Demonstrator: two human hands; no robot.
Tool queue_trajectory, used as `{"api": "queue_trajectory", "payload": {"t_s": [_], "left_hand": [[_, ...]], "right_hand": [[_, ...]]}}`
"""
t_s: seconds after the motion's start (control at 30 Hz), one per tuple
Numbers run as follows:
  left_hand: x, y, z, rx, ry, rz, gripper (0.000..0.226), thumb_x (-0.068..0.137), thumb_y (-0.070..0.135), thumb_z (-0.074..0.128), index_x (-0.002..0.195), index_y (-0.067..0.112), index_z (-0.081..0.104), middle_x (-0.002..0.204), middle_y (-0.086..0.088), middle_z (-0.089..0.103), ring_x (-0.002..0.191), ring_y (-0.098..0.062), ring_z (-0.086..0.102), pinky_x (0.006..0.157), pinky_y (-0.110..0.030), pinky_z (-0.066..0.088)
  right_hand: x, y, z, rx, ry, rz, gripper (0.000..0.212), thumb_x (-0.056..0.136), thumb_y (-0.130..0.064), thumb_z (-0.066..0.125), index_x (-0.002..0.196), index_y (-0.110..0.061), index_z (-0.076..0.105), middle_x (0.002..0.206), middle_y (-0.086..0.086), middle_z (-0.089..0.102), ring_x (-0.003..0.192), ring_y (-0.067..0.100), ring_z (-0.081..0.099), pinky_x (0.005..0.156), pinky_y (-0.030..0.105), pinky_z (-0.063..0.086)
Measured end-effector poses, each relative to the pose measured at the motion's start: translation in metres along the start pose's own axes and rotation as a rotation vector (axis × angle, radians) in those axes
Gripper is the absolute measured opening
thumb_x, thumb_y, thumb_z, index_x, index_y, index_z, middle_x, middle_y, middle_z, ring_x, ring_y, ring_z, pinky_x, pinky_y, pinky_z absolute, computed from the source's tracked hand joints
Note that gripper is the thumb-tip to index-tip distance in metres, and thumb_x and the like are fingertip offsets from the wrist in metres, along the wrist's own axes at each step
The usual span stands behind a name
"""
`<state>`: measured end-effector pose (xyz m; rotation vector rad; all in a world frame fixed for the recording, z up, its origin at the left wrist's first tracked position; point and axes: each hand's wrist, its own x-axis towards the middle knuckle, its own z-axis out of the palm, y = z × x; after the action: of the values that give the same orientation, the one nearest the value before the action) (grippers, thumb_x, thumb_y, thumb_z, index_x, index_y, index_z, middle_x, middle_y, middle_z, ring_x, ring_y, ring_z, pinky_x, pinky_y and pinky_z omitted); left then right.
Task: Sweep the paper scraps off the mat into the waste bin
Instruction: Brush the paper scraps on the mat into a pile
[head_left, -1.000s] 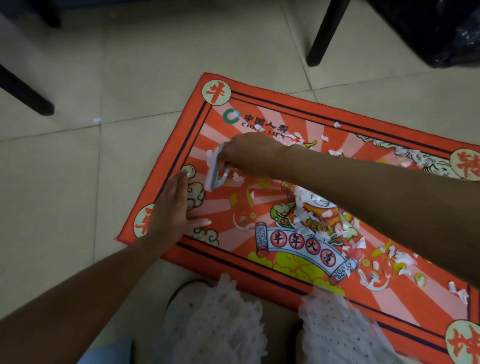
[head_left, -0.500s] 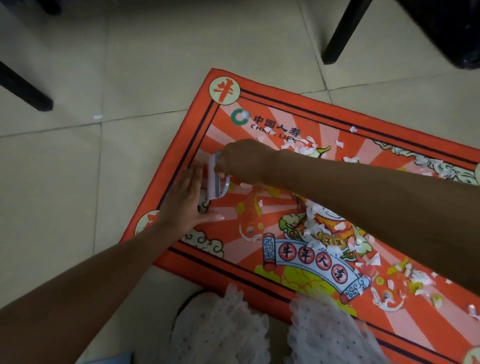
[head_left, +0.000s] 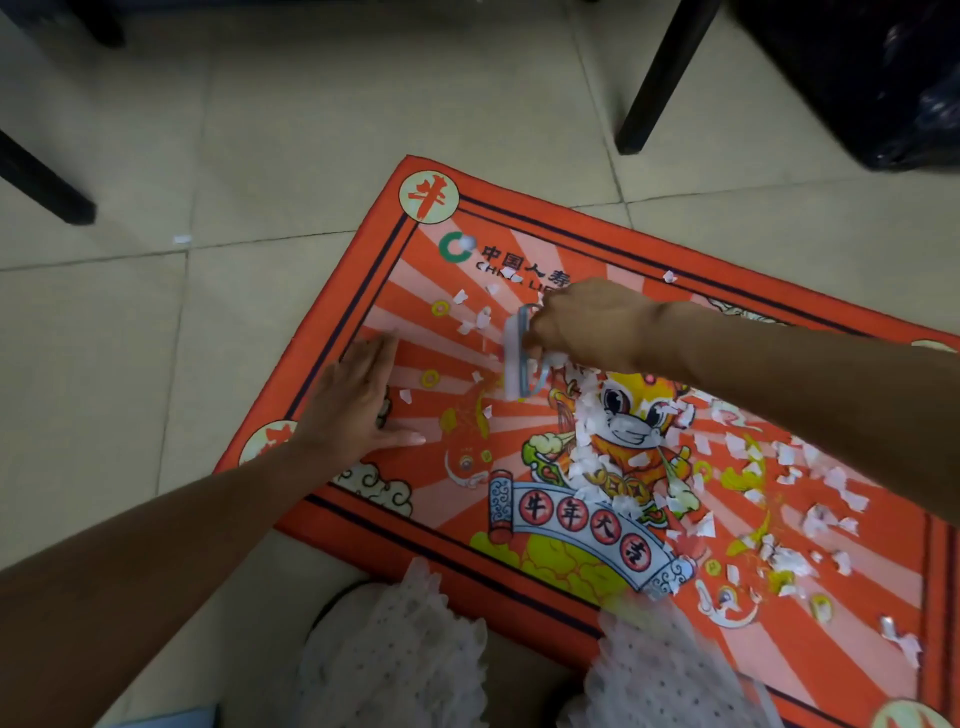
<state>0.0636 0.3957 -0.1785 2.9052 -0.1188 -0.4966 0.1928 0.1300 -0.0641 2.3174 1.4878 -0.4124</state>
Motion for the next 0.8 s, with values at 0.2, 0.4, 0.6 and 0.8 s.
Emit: {"api": "queue_trajectory", "payload": {"t_s": [0.2,0.4,0.6,0.8], "left_hand": [[0.000,0.005,0.004,-0.034,0.018,-0.029,0.133,0.058,0.089,0.042,0.156,0.012,-0.004,0.163,-0.011,0.009,0.150,-0.031,0.011,0.116,-0.056,0.025],[-0.007,-0.005,0.003,-0.059,0.031,-0.044,0.137,0.053,0.091,0.044,0.156,0.011,0.001,0.162,-0.011,0.012,0.149,-0.031,0.012,0.114,-0.059,0.027],[-0.019,-0.014,0.003,0.059,0.066,-0.046,0.139,0.053,0.099,0.039,0.156,0.020,-0.010,0.164,0.004,-0.013,0.150,-0.023,-0.016,0.120,-0.051,-0.001],[-0.026,-0.021,0.006,0.150,0.098,0.007,0.131,0.059,0.099,0.027,0.157,0.014,0.005,0.165,-0.006,0.001,0.151,-0.032,-0.004,0.117,-0.055,0.003]], "right_hand": [[-0.027,0.018,0.012,0.099,0.082,0.055,0.045,0.090,-0.007,0.053,0.128,-0.032,0.055,0.111,-0.005,0.065,0.096,0.022,0.062,0.061,0.025,0.031],[0.005,-0.013,-0.003,0.231,0.230,0.021,0.032,0.096,-0.014,0.052,0.124,-0.027,0.059,0.109,-0.004,0.066,0.090,0.018,0.061,0.063,0.027,0.040],[0.060,-0.065,-0.009,0.212,0.272,-0.116,0.053,0.093,-0.002,0.049,0.143,-0.021,0.044,0.135,0.001,0.055,0.119,0.025,0.052,0.083,0.033,0.047],[0.068,-0.085,-0.011,0.134,0.229,-0.183,0.052,0.099,-0.006,0.042,0.147,-0.023,0.036,0.135,0.001,0.053,0.121,0.022,0.046,0.069,0.026,0.028]]}}
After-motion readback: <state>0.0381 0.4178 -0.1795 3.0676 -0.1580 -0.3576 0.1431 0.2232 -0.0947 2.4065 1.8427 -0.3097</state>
